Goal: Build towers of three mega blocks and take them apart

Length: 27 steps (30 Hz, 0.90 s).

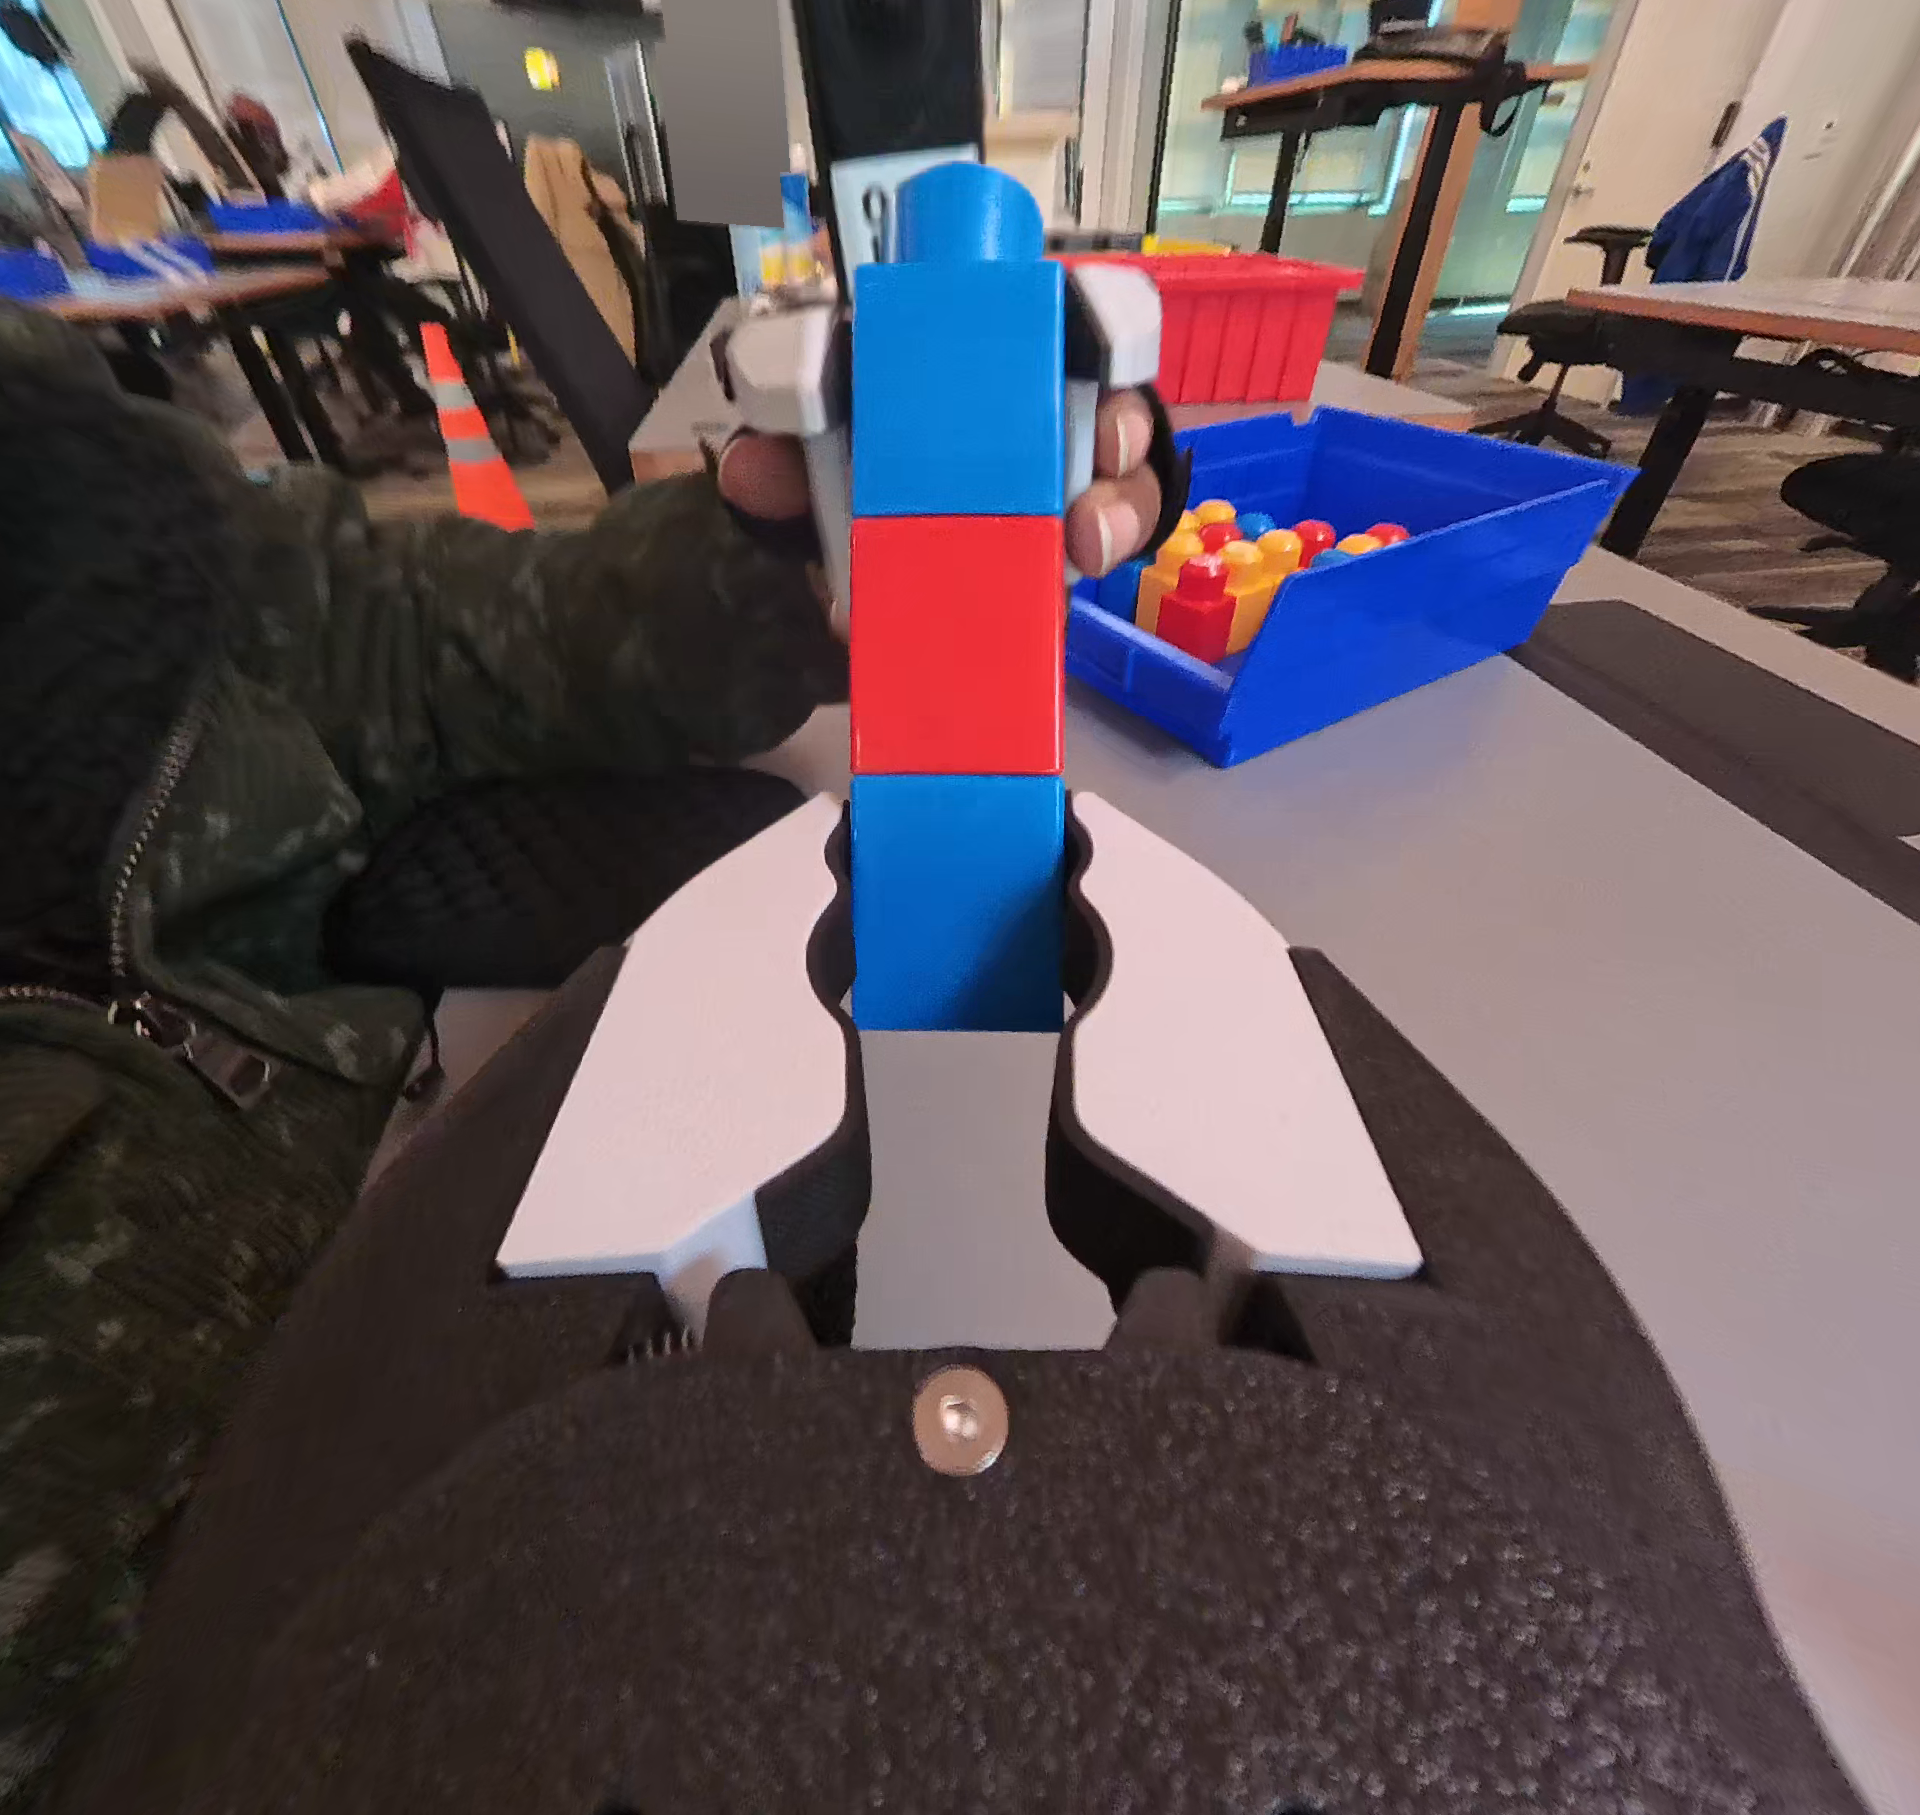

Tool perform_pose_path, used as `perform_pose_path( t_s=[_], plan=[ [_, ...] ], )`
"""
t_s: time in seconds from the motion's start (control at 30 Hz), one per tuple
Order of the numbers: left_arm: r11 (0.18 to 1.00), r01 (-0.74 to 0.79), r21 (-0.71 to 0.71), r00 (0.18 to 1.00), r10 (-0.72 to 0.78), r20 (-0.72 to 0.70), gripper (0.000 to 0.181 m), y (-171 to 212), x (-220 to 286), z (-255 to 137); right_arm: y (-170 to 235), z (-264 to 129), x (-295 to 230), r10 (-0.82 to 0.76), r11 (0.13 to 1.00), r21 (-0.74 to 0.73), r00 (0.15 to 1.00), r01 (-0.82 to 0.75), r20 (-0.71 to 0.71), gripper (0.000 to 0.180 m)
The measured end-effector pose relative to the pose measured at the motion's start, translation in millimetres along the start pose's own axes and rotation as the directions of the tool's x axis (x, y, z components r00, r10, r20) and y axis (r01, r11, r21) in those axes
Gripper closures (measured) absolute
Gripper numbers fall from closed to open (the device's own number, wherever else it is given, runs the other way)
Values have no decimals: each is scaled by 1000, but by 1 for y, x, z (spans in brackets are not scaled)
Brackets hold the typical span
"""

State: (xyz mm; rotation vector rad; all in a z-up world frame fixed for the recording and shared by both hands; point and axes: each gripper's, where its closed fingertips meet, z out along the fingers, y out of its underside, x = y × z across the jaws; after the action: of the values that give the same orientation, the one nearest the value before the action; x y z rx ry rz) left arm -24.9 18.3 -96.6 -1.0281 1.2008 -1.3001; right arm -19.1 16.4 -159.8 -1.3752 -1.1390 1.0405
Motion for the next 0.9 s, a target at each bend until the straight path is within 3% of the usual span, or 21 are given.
perform_pose_path(
  t_s=[0.17, 0.33, 0.43, 0.53, 0.67, 0.77, 0.9],
  plan=[
    [997, 44, -65, 998, -41, 47, 131, 24, -9, 13, -5, -8, 11, 61, 997, 58, 998, -59, -25, 143],
    [973, 55, -223, 997, -42, 62, 143, 44, -10, 16, 15, 2, 10, 57, 997, -53, 998, -59, -39, 142],
    [946, 71, -317, 990, -27, 141, 144, 55, -25, 7, 26, 2, 17, 34, 991, -130, 997, -43, -71, 128],
    [833, 33, -552, 964, 120, 238, 144, 89, -44, -10, 19, -4, 24, -35, 991, -132, 991, 18, -126, 122],
    [631, -11, -776, 934, 283, 216, 144, 124, -49, -19, 10, -8, 25, -141, 983, -144, 974, 116, -176, 126],
    [510, -71, -857, 924, 357, 136, 144, 137, -41, -19, 14, -6, 20, -221, 963, -192, 959, 187, -175, 131],
    [421, -124, -898, 919, 389, 56, 144, 144, -31, -19, 31, 3, 16, -296, 924, -293, 945, 246, -138, 135]
  ],
)
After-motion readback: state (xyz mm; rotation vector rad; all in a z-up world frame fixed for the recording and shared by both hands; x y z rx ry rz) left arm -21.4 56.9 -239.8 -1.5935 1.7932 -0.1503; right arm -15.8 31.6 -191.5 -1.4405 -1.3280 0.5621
